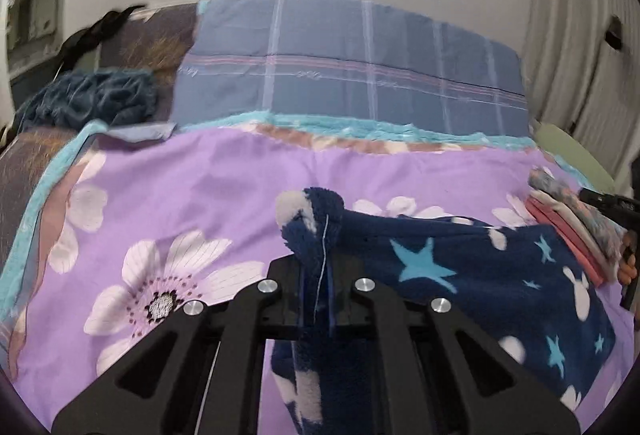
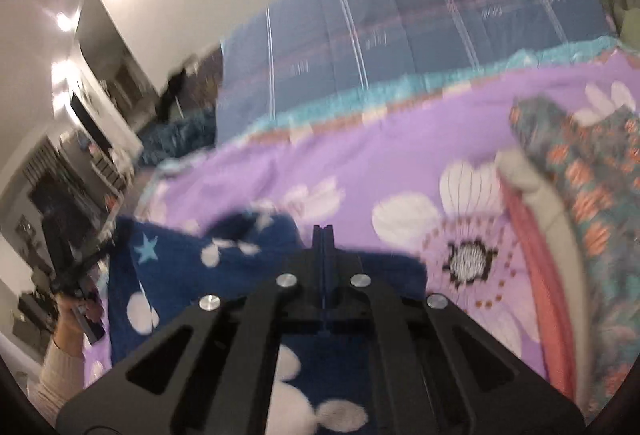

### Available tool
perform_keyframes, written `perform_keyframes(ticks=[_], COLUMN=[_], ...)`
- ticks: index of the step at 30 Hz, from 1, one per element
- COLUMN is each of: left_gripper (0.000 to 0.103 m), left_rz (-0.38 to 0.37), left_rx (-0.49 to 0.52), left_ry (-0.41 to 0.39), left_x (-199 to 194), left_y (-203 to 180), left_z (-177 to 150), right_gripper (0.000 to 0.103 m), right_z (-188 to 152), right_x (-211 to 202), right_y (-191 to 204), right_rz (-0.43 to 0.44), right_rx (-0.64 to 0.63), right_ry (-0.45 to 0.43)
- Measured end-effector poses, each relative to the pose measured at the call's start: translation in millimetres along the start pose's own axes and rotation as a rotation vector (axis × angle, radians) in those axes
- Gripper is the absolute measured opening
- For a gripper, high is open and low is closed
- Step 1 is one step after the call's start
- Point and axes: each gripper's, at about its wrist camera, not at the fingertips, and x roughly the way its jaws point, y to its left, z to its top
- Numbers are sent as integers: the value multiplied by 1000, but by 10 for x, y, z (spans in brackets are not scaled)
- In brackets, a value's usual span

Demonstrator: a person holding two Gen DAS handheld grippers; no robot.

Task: Fold small clothes

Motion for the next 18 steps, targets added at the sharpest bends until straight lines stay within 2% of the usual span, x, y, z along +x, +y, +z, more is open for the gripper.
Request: perform_keyframes(ticks=[1,2,3,4,5,9,11,12,14,15,16,17,18], left_gripper=[8,8,8,9,9,9,9,9,9,9,9,10,10], left_rz=[9,27,48,70,80,98,103,101,55,46,54,61,67], left_rx=[-15,-6,15,47,63,93,79,68,20,6,-12,-31,-48], left_ry=[47,82,108,133,147,188,148,115,23,2,-2,28,91], left_x=[125,232,320,426,484,624,538,459,215,172,176,257,412], left_y=[15,-1,-29,-84,-115,-142,-109,-93,-18,1,46,79,110], left_z=[-29,-67,-122,-199,-256,-399,-379,-352,-291,-264,-248,-244,-267], right_gripper=[1,10,26,73,77,74,22,20,17,17,17,17,18], right_z=[36,57,49,16,-16,-225,-276,-267,-203,-170,-115,-92,-55], right_x=[-32,-23,32,140,231,592,697,675,471,357,191,109,84], right_y=[-3,-5,-37,-99,-155,-342,-409,-404,-271,-191,-101,-59,-59], right_rz=[-26,-75,-112,-120,-110,-129,-127,-108,-71,-46,-2,12,-3], right_rx=[-1,-12,-6,18,35,80,112,114,52,15,-22,-33,-39], right_ry=[-25,-41,-29,25,69,201,230,216,112,66,4,-26,-41])
